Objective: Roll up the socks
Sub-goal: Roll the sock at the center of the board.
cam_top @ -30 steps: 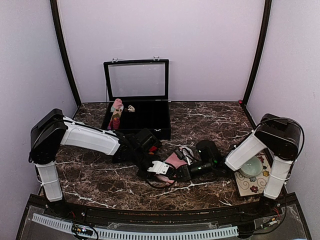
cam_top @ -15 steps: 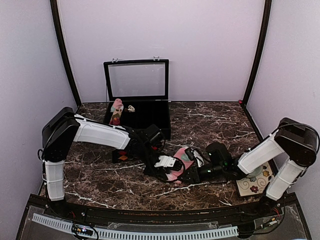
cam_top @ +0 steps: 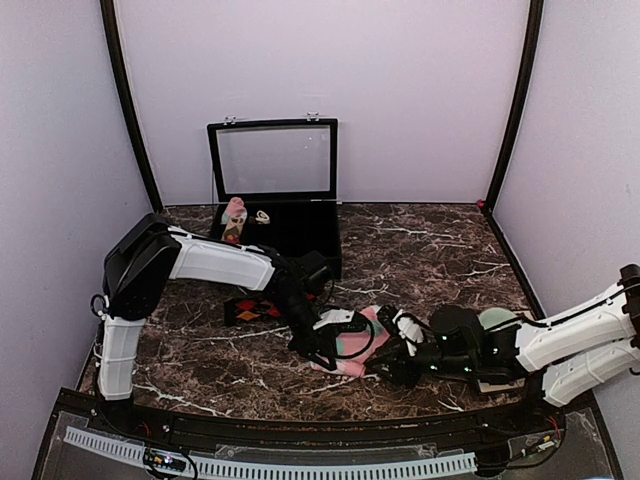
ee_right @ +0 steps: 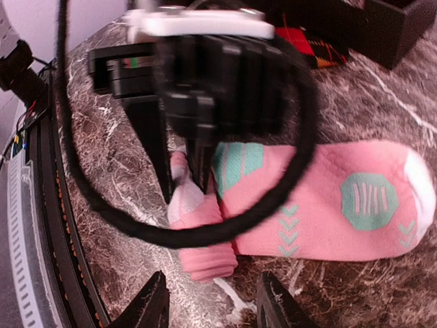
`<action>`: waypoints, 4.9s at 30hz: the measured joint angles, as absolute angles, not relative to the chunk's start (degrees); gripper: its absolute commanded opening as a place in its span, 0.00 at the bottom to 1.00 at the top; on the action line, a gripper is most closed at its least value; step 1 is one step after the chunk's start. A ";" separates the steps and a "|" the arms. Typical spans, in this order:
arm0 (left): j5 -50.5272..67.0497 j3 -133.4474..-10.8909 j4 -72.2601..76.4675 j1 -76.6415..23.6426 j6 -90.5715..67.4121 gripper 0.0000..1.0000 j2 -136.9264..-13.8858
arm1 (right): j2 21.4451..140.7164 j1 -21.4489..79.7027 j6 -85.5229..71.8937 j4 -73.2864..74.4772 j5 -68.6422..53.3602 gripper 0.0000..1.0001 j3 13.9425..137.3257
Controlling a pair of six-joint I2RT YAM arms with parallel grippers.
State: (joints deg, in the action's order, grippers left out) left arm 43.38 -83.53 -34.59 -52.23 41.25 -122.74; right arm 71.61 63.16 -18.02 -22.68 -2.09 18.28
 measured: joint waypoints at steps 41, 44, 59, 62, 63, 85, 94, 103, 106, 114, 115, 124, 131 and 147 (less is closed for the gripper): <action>53.10 -94.11 -46.39 -50.74 31.81 0.32 -131.72 | 92.90 80.36 10.02 -17.61 26.50 0.34 32.64; 53.23 -94.19 -46.61 -50.72 31.83 0.34 -131.74 | 92.90 79.77 9.50 -18.83 26.13 0.35 32.12; 54.19 -94.61 -47.11 -50.50 31.86 0.34 -132.31 | 94.04 79.81 11.73 -18.24 26.61 0.46 33.10; 54.19 -94.91 -47.48 -50.48 31.86 0.33 -132.51 | 94.04 79.81 12.40 -17.96 26.63 0.45 33.10; 54.17 -95.04 -47.64 -50.48 31.88 0.33 -132.57 | 94.04 79.81 12.53 -17.93 26.65 0.45 33.10; 56.10 -93.73 -50.65 -46.74 33.36 0.66 -130.87 | 99.26 75.90 2.39 -23.05 21.61 0.07 35.03; 51.96 -89.49 -48.40 -40.82 32.62 0.63 -126.17 | 98.19 74.65 -5.08 -22.81 16.69 0.07 34.76; 50.00 -94.11 -39.62 -40.42 26.50 0.62 -126.21 | 98.04 74.63 -8.71 -24.45 11.07 0.07 34.22; 48.40 -95.53 -35.40 -41.98 25.47 0.61 -126.43 | 98.63 74.63 -9.02 -24.75 9.76 0.07 34.76; 41.54 -93.69 -25.43 -48.01 25.02 0.61 -128.33 | 99.18 74.50 -9.15 -25.52 7.66 0.07 35.07; 40.73 -93.65 -24.67 -48.10 25.04 0.61 -128.68 | 99.20 74.43 -9.17 -25.54 7.46 0.07 35.07; 35.44 -93.56 -23.18 -48.73 28.40 0.57 -129.34 | 99.20 73.80 -10.46 -25.54 6.00 0.07 35.09; 33.98 -89.69 -20.75 -47.16 29.93 0.55 -127.20 | 100.25 72.97 -11.57 -24.86 4.03 0.07 36.67; 33.74 -84.47 -20.71 -44.66 29.06 0.67 -122.85 | 102.61 63.05 -14.28 -25.71 -18.57 0.06 37.98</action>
State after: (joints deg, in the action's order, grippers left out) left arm 33.74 -84.47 -20.71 -44.66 29.06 -122.85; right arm 102.61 63.05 -14.28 -25.71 -18.57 37.98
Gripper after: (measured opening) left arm 0.662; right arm 0.137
